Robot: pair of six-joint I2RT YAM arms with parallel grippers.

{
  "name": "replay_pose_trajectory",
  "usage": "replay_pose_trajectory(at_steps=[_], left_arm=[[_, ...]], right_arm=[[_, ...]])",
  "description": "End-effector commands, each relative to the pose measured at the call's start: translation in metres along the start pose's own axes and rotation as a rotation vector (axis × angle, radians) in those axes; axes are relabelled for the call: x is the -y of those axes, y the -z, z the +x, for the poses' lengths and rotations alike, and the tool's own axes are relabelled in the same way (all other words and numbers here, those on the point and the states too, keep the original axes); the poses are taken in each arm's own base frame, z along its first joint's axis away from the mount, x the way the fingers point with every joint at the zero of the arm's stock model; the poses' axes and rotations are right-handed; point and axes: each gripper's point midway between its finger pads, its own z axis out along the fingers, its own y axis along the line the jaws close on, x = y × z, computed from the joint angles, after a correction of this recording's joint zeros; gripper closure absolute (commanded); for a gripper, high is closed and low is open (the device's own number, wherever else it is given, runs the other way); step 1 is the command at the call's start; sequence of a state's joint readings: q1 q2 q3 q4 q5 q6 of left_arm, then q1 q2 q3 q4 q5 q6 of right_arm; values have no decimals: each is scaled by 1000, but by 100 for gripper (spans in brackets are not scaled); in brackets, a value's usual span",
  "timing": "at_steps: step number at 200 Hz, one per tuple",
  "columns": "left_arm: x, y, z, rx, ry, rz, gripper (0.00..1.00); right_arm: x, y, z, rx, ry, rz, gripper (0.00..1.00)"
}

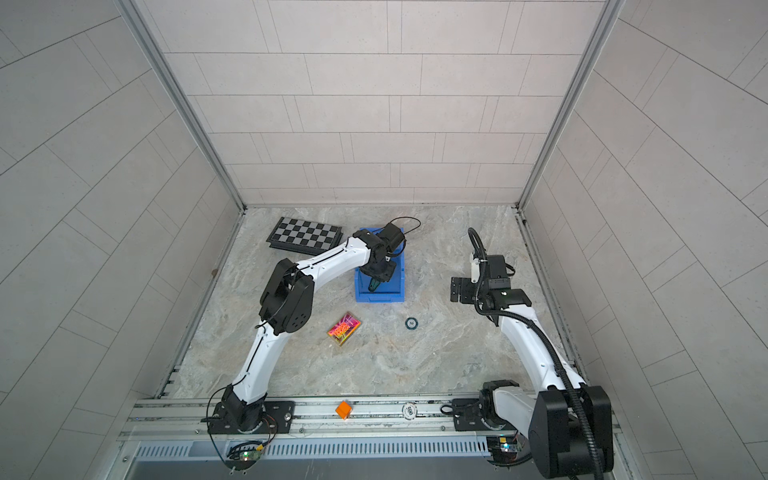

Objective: Put the screwdriver in the bin
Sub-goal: 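Lower the screwdriver into the blue bin and open the left gripper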

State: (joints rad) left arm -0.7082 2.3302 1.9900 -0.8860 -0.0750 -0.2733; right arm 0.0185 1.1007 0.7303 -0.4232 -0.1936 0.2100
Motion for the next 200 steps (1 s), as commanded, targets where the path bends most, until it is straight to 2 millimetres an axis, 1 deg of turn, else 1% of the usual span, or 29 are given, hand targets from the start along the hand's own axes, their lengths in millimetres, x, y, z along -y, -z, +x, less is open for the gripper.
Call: replay_pose_trajectory(at_steps=[1,23,34,52,81,99,124,144,155,176,200], left_arm=[[1,-4,-4,6,7,-8,92],[1,-6,-3,1,7,-9,90],[1,-6,-3,2,3,-11,86],[1,-6,-4,3,-3,-13,84],[0,-5,-6,6,-7,-16,77],[-1,-5,-8,9,-11,-20,75],[-2,-2,-10,18,-13,-25,67],[-2,3,-14,30,-11,-21,67],[-2,7,-18,40,-9,-18,65],[-2,11,-22,50,-7,-15,63],[-4,8,-22,45,-2,-15,56]], right_arm=[[4,-1,3,-6,10,15,1],[4,-2,3,-6,8,14,1],[4,-3,3,-10,9,13,1],[3,-4,2,-14,9,9,1],[3,-6,3,-18,9,10,1],[3,-7,3,-16,9,10,1],[4,-6,2,-13,9,14,1],[5,-5,1,-9,10,18,1],[5,-5,1,-9,10,18,1],[5,-5,2,-10,11,19,1],[6,-4,2,-5,11,25,1]])
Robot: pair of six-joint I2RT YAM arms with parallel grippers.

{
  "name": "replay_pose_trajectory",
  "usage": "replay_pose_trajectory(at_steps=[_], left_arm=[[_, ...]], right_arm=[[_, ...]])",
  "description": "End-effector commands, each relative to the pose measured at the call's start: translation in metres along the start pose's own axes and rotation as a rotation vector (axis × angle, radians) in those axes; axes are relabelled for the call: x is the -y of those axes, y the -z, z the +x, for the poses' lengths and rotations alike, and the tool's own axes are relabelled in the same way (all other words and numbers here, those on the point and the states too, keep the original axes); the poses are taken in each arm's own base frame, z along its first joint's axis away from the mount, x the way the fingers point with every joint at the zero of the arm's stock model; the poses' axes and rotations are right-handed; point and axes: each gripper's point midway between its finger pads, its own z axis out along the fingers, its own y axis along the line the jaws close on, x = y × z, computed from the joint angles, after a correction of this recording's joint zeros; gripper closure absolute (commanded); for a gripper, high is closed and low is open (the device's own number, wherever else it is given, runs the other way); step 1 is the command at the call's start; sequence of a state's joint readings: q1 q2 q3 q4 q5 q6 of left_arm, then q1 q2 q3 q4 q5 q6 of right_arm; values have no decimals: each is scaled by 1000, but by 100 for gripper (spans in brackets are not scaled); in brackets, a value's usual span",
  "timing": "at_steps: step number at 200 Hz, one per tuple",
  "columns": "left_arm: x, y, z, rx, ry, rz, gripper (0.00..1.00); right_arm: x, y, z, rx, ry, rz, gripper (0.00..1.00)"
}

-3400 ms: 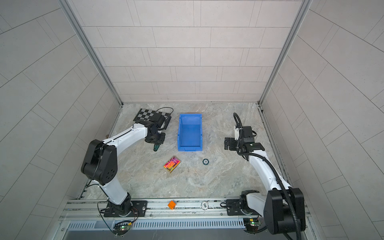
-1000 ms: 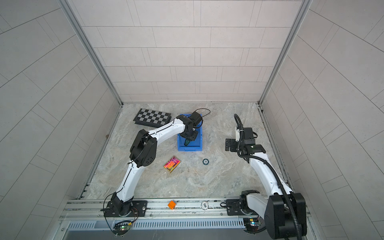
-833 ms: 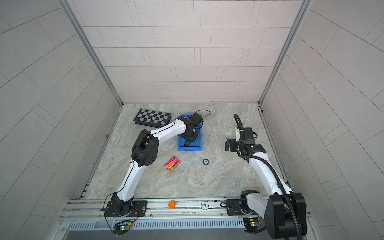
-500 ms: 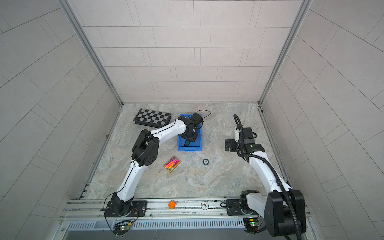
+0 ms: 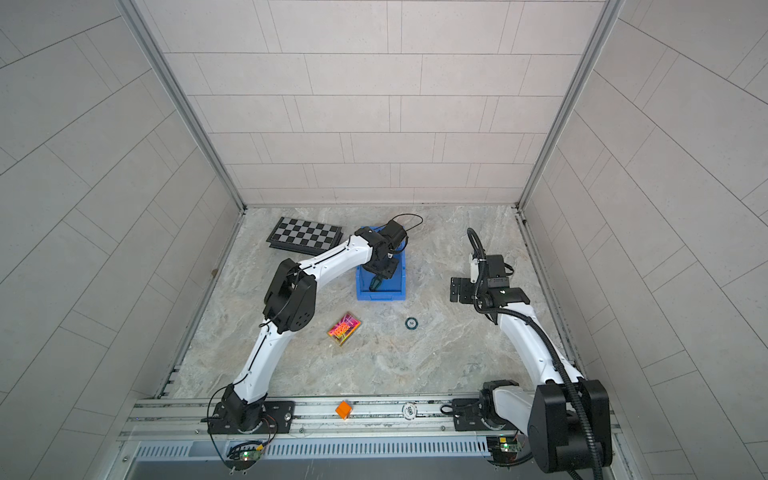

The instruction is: Put the screwdriver in the bin

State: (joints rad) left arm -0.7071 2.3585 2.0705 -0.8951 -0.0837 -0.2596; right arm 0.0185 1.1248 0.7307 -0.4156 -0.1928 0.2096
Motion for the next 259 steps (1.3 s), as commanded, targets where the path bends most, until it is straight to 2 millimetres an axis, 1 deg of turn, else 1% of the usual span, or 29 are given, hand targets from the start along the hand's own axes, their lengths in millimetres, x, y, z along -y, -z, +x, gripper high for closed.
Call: replay_pose_trajectory(at_steps=[1,18,30,40,51,72,111,129,144,151,162,169,179,185,199,216,224,225,227,230,231,232,234,238,248,249,259], left_arm=[[-6,1,-3,1,2,-17,56],[-7,2,-3,-2,4,-16,52],[-7,6,-5,5,7,-10,51],[-6,14,-8,19,10,1,51],[-5,27,-15,47,14,19,51],[-4,66,-34,132,23,55,50],[-8,154,-70,338,19,107,47],[-15,191,-79,421,13,110,43],[-26,217,-83,482,21,102,39],[-31,225,-83,505,23,103,39],[-38,235,-81,543,8,97,35],[-46,243,-78,576,2,83,33],[-58,248,-74,619,7,61,30],[-67,254,-70,639,19,58,28],[-91,257,-58,662,68,57,24],[-121,260,-40,685,112,38,18],[-127,264,-31,700,104,23,13],[-135,264,-29,703,115,10,12],[-143,265,-27,708,124,-3,11],[-148,267,-23,718,124,-16,10],[-150,272,-23,732,127,-19,9],[-150,269,-20,726,126,-21,9],[-154,270,-17,730,124,-31,7],[-159,273,-12,749,127,-47,1],[-173,280,2,795,133,-81,1],[-175,283,3,805,136,-84,1],[-191,283,19,845,161,-120,0]], right_arm=[[5,2,0,10,12,22,1],[5,2,0,10,12,22,1],[5,2,-1,11,12,24,1],[6,3,-1,12,11,25,1],[6,2,-1,11,11,24,1],[5,0,-2,5,7,20,1],[-1,0,-13,15,-14,-3,1],[-2,2,-22,36,-24,-9,1],[-5,4,-30,54,-29,-17,1],[-7,4,-35,64,-34,-26,1],[-10,5,-42,76,-42,-39,1],[-12,5,-47,83,-43,-46,1],[-15,5,-54,92,-43,-49,2],[-16,5,-59,98,-38,-46,2],[-22,6,-70,109,-11,-38,2],[-34,6,-84,128,34,-43,2],[-41,5,-91,138,58,-45,2],[-42,6,-92,140,60,-45,2],[-44,5,-94,142,68,-44,2],[-48,5,-97,147,82,-44,1],[-48,5,-98,146,86,-43,1],[-49,5,-98,147,91,-42,1],[-52,5,-100,148,101,-41,1],[-55,4,-103,152,120,-36,1],[-64,3,-111,166,162,-21,1],[-66,3,-112,169,167,-21,1],[-73,1,-118,194,180,-23,1]])
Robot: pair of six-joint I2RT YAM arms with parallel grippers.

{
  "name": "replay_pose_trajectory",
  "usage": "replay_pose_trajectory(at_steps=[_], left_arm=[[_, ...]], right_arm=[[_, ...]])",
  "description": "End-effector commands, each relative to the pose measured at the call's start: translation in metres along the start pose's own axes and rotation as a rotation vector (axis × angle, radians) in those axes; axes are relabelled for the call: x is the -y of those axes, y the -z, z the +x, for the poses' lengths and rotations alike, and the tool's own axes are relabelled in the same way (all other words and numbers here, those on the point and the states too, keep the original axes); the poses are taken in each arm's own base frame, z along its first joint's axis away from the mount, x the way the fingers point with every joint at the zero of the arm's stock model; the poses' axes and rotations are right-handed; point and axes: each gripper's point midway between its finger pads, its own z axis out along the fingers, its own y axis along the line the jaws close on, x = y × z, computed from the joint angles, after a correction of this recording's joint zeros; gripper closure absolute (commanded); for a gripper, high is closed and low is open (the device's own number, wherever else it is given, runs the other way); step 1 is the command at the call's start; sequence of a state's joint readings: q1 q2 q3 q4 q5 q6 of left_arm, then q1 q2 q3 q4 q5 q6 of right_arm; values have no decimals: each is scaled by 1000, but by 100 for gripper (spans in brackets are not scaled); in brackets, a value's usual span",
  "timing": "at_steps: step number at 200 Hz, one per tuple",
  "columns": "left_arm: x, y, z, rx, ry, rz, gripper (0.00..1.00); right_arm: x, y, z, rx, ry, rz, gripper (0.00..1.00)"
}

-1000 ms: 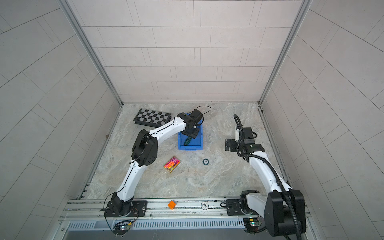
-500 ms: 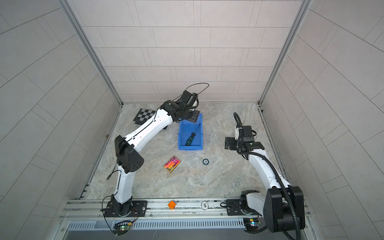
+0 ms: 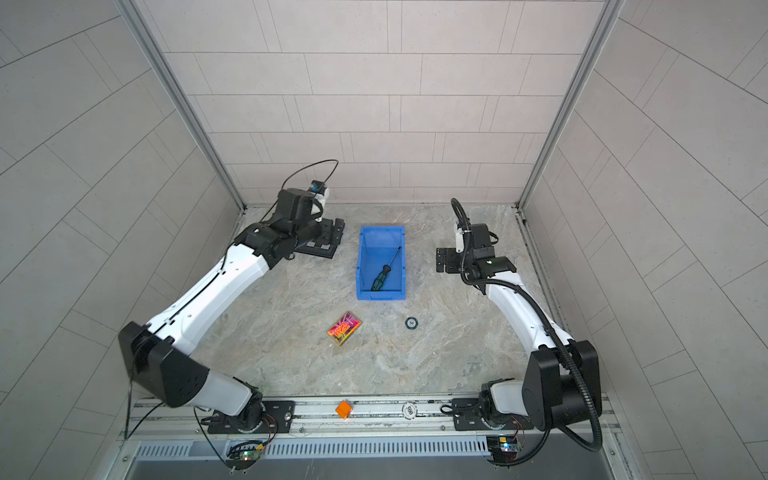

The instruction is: Put the screwdriver in the bin

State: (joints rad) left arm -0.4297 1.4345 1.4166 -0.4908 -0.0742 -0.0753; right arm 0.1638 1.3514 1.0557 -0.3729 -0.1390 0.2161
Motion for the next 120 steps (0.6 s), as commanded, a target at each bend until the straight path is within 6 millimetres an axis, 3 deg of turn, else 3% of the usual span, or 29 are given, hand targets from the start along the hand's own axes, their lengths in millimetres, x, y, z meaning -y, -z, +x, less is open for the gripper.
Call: replay_pose_trajectory(at_steps=[1,26,56,90,98,103,120], left_arm=[[-31,40,-18,214,-3,-57,1],[-82,52,17,315,75,-200,1],[-133,47,77,368,158,-370,1],[-158,23,126,347,187,-466,0],[-161,18,134,343,191,-483,1],[-162,15,138,346,194,-492,1],[-166,9,145,399,212,-503,1]], right_arm=[[-11,-1,-23,66,76,37,1],[-12,-13,-27,153,46,28,1],[16,-26,-8,220,95,165,1],[44,-30,13,314,145,288,1],[47,-27,9,356,135,292,1],[53,-30,22,348,126,304,1],[72,-26,27,387,73,352,1]])
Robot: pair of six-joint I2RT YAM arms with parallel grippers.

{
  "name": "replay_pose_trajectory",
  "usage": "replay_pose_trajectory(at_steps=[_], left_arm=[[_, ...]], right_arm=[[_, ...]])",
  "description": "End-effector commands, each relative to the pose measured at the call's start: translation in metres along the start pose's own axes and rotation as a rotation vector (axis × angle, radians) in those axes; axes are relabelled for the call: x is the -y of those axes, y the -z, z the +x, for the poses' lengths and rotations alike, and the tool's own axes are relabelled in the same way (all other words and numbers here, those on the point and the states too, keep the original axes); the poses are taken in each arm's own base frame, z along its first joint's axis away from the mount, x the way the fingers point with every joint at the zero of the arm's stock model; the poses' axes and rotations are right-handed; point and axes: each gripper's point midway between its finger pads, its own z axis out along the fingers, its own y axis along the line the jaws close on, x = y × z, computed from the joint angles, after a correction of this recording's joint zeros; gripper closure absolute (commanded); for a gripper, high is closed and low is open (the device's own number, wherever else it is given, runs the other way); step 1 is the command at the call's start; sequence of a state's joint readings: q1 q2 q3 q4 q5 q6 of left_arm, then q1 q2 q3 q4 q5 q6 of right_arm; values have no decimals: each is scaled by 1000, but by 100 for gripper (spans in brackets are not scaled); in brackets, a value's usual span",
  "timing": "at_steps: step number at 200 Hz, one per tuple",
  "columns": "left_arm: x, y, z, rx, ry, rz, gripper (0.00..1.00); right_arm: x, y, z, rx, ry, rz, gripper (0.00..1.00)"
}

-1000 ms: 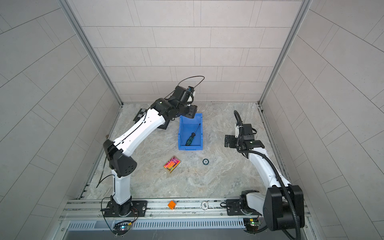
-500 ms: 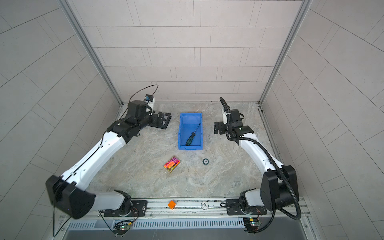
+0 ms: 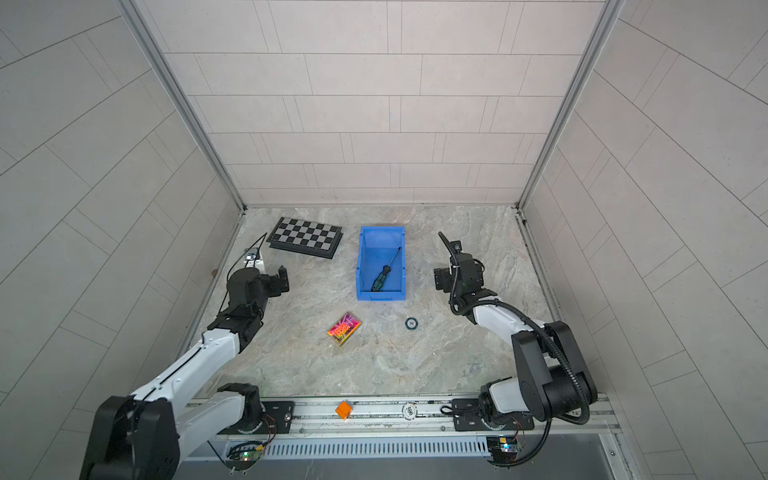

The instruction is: Put the screwdriver in the bin

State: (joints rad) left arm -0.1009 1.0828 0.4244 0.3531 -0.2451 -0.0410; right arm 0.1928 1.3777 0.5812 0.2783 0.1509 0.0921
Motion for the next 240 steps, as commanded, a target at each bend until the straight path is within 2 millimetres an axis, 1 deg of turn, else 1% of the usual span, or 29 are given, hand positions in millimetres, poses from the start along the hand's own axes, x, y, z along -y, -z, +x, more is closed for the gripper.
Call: replay_pose_trajectory(at_steps=[1,13,27,41,52,56,57,60,69,73,82,87,96,110,119,133,155,187,213,240], left_arm=[[-11,-3,-32,203,87,-45,1],[-13,-9,-26,214,104,-48,1],[-13,-16,-21,203,88,-51,1],[-9,-22,-12,192,82,-28,1],[-8,-24,-3,201,84,-23,1],[-8,-24,-3,213,89,-26,1],[-8,-26,1,201,86,-26,0],[-8,-26,0,209,91,-28,0],[-5,-31,6,204,85,-18,0],[-2,-33,8,199,78,-7,1],[6,-40,11,180,57,28,1],[8,-43,10,176,53,37,1],[13,-46,11,144,28,58,1],[21,-48,12,136,5,90,0],[20,-47,11,140,5,90,1],[22,-46,11,139,-1,93,0],[25,-46,11,137,-12,99,1],[25,-46,11,136,-15,98,0],[26,-47,11,136,-16,98,1],[26,-47,12,132,-16,98,0]], right_arm=[[33,10,-36,201,-70,117,1],[46,10,-31,185,-116,140,1],[57,10,-32,193,-122,171,1],[60,5,-25,166,-87,183,1],[61,-1,-15,133,-67,197,1],[62,-3,-12,128,-67,202,1],[62,-3,-11,128,-67,203,1],[62,-5,-8,125,-66,204,1],[60,-8,-5,147,-71,203,1],[60,-10,-2,153,-75,204,1],[60,-12,-2,188,-72,211,1],[61,-14,-2,206,-75,215,1],[61,-20,6,189,-83,224,1],[52,-22,12,208,-58,178,1],[49,-20,9,248,-46,163,1],[47,-22,12,219,-41,154,1],[48,-24,11,220,-52,147,1],[43,-23,9,231,-33,123,1],[36,-16,10,277,-16,94,1],[40,-18,10,264,-31,113,1]])
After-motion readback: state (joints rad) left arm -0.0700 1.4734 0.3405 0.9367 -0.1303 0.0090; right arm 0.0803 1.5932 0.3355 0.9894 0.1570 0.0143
